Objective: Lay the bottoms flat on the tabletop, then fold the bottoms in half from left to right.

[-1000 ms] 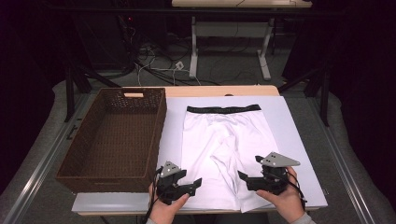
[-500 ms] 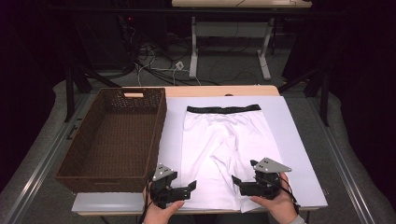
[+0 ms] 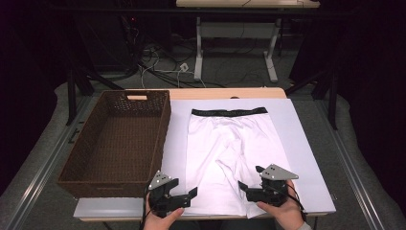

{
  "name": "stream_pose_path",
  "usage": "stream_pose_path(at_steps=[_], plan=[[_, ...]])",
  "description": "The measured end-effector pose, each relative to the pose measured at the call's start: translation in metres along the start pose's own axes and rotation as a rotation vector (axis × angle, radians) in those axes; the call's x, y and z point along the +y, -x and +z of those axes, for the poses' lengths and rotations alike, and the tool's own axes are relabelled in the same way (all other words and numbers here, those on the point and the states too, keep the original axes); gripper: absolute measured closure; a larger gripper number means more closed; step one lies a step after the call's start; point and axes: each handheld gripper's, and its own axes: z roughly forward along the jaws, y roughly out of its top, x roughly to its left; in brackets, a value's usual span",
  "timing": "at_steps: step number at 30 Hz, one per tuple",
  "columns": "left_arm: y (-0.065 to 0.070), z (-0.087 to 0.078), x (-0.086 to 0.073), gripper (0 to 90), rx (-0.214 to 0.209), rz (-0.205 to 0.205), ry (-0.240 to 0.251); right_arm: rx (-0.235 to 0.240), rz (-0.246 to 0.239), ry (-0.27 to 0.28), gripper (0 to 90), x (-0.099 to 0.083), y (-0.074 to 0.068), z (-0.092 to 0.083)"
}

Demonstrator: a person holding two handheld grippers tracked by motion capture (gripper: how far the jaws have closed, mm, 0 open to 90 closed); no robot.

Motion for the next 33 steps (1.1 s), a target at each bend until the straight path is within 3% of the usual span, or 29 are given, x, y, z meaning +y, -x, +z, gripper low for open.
stream_pose_path(at_steps=[4, 13, 23, 27, 33], plan=[[0.0, -0.008, -0.003, 18.8, -0.001, -0.017, 0.022, 0.015, 0.008, -0.002, 22.5, 0.0, 0.001, -0.001], [0.004, -0.014, -0.013, 25.5, 0.01, -0.057, -0.01, 0.031, -0.009, 0.029, 36.5, 0.0, -0.003, -0.004], [0.006, -0.014, -0.022, 30.7, -0.001, -0.12, -0.011, 0.043, 0.014, 0.048, 37.2, 0.0, -0.001, -0.003], [0.007, -0.015, -0.024, 37.6, 0.018, -0.151, 0.004, 0.066, 0.021, 0.044, 38.4, 0.0, -0.002, -0.002], [0.006, -0.015, -0.026, 43.9, 0.034, -0.207, -0.037, 0.067, 0.021, 0.029, 39.0, -0.001, -0.003, -0.001]])
